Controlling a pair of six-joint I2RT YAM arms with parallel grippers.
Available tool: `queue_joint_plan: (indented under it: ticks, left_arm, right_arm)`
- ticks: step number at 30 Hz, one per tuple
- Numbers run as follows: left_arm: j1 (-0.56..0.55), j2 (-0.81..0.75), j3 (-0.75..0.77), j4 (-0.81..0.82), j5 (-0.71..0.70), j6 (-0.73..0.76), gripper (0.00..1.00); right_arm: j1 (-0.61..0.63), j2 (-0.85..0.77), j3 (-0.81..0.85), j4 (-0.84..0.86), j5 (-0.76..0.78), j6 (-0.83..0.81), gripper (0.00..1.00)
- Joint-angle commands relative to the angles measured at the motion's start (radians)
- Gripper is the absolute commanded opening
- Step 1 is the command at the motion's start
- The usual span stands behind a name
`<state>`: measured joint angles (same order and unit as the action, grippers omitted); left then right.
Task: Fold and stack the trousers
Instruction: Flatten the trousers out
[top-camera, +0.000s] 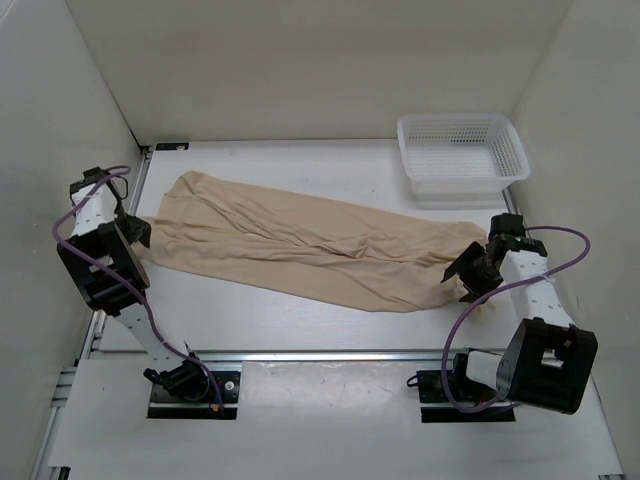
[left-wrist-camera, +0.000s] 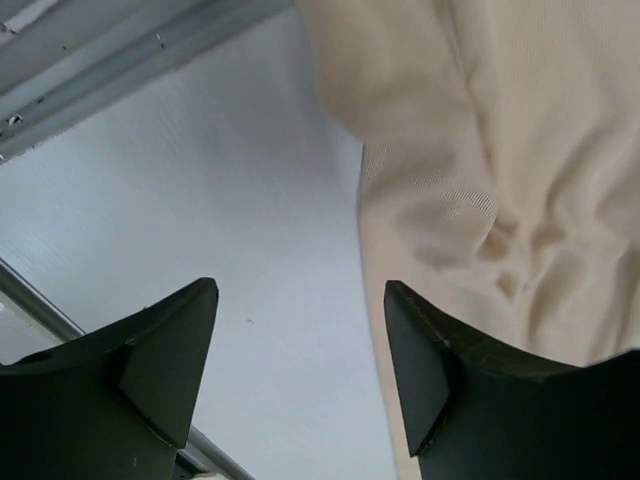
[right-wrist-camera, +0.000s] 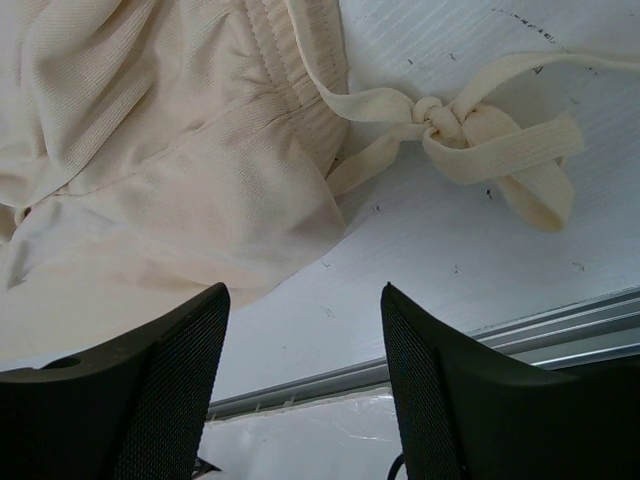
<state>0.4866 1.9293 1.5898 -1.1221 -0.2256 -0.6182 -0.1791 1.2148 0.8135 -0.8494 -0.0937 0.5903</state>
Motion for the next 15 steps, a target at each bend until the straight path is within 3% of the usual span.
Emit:
queue_joint_plan:
  ticks: [1,6,10,11,15]
  left_arm:
    - [-0.035,-0.09,-0.082,0.067,0.028,-0.004,0.78]
    - [-0.065,-0.007,-0.145,0.108,0.046,-0.005,0.93]
    - [-0.101,0.036,-0.145,0.131,0.055,-0.023,0.9]
    - [-0.12,0.051,-0.145,0.131,0.055,-0.023,0.85]
    - [-0.146,0.085,-0.125,0.142,0.055,-0.023,0.11]
  right_arm:
    - [-0.002,0.006,0.035,0.012,-0.011,-0.011,0.68]
    - [-0.002,-0.003,0.012,0.012,-0.011,-0.001,0.68]
    - [-0.002,-0.012,-0.008,0.003,0.001,0.032,0.7]
    - [-0.002,-0.012,-0.008,0.003,0.018,0.043,0.7]
    - [-0.002,0.015,-0.028,0.027,0.032,0.054,0.71]
